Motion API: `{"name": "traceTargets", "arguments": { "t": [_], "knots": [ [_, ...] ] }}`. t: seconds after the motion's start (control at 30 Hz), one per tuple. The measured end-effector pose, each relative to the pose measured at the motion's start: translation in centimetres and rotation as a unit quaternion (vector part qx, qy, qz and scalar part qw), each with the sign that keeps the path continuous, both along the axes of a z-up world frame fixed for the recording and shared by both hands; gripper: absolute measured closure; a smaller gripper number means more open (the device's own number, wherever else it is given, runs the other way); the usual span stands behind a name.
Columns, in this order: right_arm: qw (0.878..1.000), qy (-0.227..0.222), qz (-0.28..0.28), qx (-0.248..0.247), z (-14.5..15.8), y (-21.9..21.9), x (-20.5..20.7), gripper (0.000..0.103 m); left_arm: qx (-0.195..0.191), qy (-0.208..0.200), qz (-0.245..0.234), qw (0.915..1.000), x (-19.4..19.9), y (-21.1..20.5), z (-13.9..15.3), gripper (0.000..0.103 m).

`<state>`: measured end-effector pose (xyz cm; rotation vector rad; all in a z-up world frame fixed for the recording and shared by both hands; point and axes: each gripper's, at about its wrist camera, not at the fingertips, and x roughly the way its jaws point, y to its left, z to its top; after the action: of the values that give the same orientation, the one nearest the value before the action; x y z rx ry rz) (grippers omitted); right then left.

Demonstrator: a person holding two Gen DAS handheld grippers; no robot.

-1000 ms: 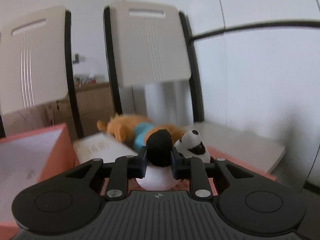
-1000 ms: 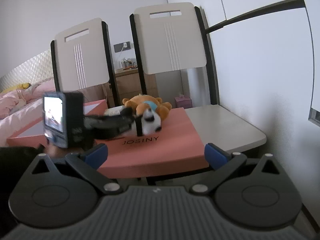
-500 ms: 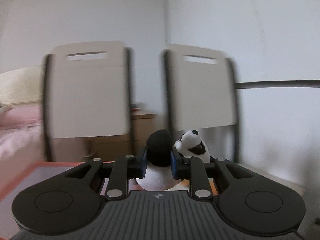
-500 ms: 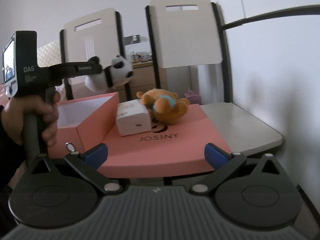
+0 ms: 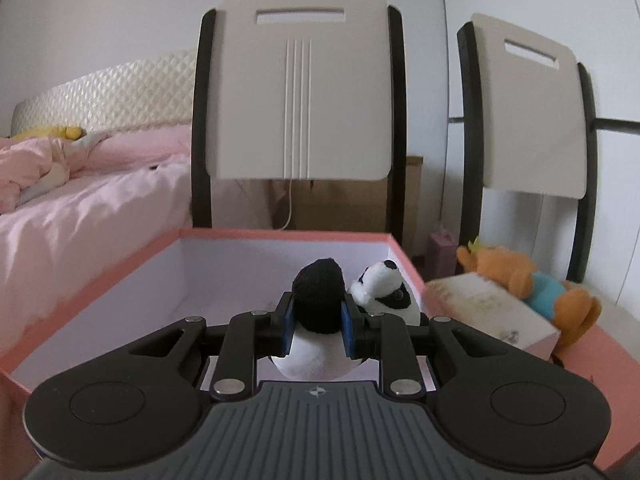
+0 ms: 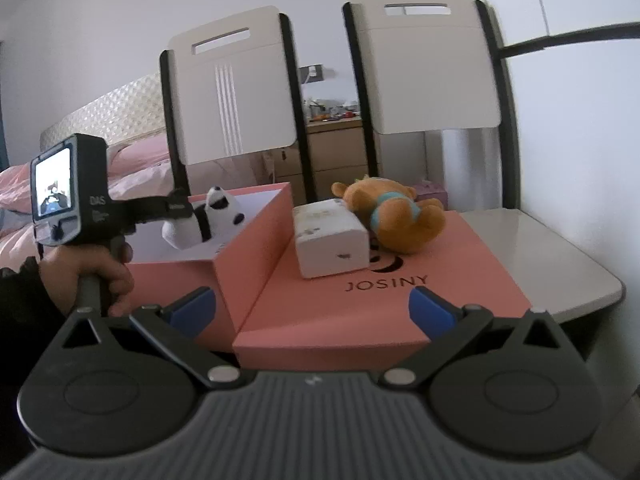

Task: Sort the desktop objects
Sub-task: 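Lift the panda plush with the left tool and drop it into the pink box, then move the right tool toward the white tissue pack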

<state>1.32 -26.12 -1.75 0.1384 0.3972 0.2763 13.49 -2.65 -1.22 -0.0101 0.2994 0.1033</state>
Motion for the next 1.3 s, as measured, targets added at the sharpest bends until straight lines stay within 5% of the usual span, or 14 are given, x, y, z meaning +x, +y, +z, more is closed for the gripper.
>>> {"name": "traceTargets", "arguments": {
  "t": [0.27, 0.4, 0.67, 1.3],
  "knots": [
    [1.000, -0.012, 0.000, 0.002, 0.4, 0.9, 0.2, 0.000, -0.006, 0.013, 0.007, 0.9999, -1.2, 1.2, -0.6, 0.070],
    [1.000, -0.015, -0.001, 0.001, 0.5, 1.2, 0.2, 0.000, -0.014, 0.007, 0.009, 0.9998, -2.4, 1.8, -0.5, 0.032],
    [0.999, -0.032, -0.012, -0.001, 0.6, 1.2, -0.4, 0.000, -0.003, -0.023, -0.002, 0.9997, -6.8, 2.4, 0.7, 0.010],
    [0.995, -0.093, -0.026, 0.006, 1.0, 3.3, 0.3, 0.000, 0.035, -0.071, -0.066, 0.9947, -12.8, 3.3, 0.7, 0.000]
  ]
}}
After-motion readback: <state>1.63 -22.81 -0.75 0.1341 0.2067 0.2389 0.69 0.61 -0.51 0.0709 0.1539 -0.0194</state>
